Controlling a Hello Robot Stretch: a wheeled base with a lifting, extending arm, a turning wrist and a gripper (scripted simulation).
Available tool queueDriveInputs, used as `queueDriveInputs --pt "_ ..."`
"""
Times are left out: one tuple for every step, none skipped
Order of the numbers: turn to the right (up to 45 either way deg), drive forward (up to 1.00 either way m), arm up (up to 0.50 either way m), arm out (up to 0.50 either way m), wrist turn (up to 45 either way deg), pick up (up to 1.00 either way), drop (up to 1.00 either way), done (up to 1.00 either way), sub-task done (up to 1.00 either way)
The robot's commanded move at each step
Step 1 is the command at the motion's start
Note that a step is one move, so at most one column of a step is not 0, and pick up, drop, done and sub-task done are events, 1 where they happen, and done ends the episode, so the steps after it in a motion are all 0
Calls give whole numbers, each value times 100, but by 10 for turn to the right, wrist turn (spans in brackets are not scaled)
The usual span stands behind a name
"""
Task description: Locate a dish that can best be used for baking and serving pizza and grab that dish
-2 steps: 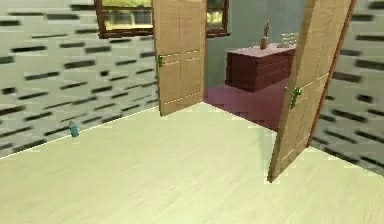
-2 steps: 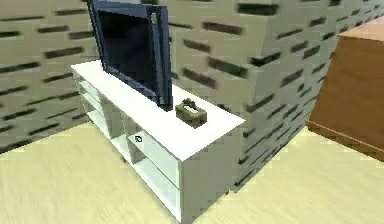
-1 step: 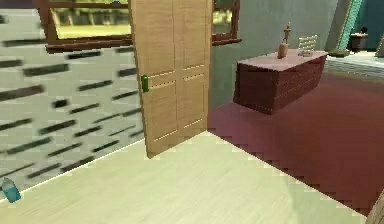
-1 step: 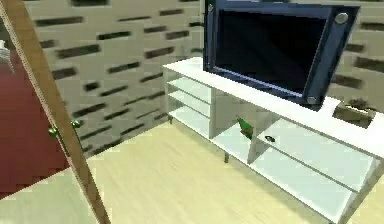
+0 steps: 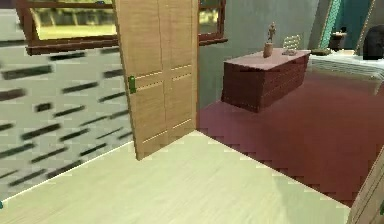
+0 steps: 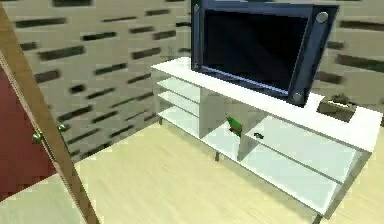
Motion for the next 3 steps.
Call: queueDriveInputs --pt "0 90 0 0 0 0 0 0 0" --pt "450 0 0 0 0 0 0 0 0" --pt "60 0 0 0 0 0 0 0 0"
